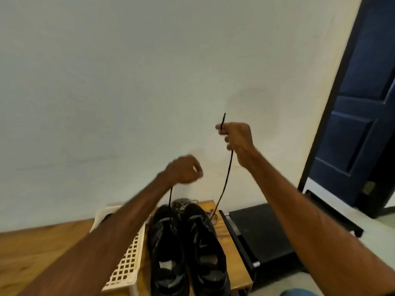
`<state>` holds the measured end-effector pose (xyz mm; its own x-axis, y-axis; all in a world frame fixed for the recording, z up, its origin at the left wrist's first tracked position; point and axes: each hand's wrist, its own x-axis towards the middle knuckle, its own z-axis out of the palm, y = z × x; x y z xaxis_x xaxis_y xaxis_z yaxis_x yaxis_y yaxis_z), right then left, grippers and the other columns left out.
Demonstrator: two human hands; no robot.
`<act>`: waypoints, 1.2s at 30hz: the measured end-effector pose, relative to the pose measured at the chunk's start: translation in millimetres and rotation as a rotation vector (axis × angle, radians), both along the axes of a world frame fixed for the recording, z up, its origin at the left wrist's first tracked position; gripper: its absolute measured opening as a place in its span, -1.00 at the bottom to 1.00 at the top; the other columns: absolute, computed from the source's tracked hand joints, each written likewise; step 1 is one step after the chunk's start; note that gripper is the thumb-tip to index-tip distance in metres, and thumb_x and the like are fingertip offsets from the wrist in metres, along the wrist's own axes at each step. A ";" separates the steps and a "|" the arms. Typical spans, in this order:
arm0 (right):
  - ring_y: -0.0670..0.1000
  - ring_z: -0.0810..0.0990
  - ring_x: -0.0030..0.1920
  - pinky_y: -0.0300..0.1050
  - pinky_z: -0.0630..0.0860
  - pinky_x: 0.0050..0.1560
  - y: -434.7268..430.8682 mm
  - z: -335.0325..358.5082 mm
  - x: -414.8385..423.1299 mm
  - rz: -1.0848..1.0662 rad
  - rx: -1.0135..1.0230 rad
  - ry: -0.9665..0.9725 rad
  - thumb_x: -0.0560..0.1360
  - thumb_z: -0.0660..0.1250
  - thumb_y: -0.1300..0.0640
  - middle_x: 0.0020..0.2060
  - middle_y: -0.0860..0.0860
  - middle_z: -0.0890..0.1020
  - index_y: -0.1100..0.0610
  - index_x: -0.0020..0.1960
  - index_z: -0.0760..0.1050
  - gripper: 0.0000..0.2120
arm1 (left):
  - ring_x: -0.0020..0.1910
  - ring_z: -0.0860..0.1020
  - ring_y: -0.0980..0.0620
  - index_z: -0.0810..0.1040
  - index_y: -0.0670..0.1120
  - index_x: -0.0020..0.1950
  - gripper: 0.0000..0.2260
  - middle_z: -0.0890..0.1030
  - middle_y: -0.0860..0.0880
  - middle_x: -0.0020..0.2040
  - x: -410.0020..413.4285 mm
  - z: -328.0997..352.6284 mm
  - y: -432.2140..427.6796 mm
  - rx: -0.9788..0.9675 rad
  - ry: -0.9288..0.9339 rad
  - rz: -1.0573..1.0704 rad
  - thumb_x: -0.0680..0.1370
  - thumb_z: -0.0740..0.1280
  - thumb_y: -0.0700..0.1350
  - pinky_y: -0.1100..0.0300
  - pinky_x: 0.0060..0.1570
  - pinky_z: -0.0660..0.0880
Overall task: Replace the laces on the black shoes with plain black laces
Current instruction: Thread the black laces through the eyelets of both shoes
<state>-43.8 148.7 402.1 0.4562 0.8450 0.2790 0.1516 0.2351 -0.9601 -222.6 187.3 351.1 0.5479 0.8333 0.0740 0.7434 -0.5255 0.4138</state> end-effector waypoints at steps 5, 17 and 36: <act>-0.08 0.58 -0.17 -0.19 0.43 -0.19 -5.5 -120.2 2.9 0.097 -0.266 -0.251 0.53 0.43 0.09 -0.09 -0.01 0.71 0.08 -0.02 0.71 -0.90 | 0.16 0.60 -0.07 0.68 -0.04 0.13 -0.79 0.68 -0.06 0.12 -11.1 -116.2 1.0 -0.149 0.182 0.049 0.51 0.43 -0.06 0.08 0.16 0.57; -0.11 0.57 -0.32 -0.11 0.47 -0.25 -30.5 -205.7 -11.9 0.635 -0.531 -0.841 0.22 0.53 -0.43 -0.35 -0.11 0.62 -0.06 -0.13 0.71 -0.52 | -0.19 0.64 0.25 0.69 0.03 -0.07 -0.90 0.72 0.12 -0.27 -43.1 -159.6 21.5 -0.230 0.077 0.049 0.58 0.38 -0.08 0.18 0.02 0.57; -0.18 0.55 -0.31 -0.19 0.46 -0.21 -14.0 -214.1 2.8 0.130 -0.378 -0.561 0.60 0.39 -0.04 -0.30 -0.10 0.64 0.11 -0.12 0.64 -0.76 | -0.13 0.65 0.16 0.69 0.08 -0.13 -0.89 0.68 0.14 -0.21 -34.3 -166.9 8.9 -0.165 0.027 0.085 0.45 0.56 0.06 0.06 0.05 0.62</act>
<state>-41.0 134.7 188.1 0.2174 0.9689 0.1184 0.6428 -0.0508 -0.7644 -257.0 196.2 184.1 0.4752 0.8761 -0.0812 0.7941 -0.3873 0.4685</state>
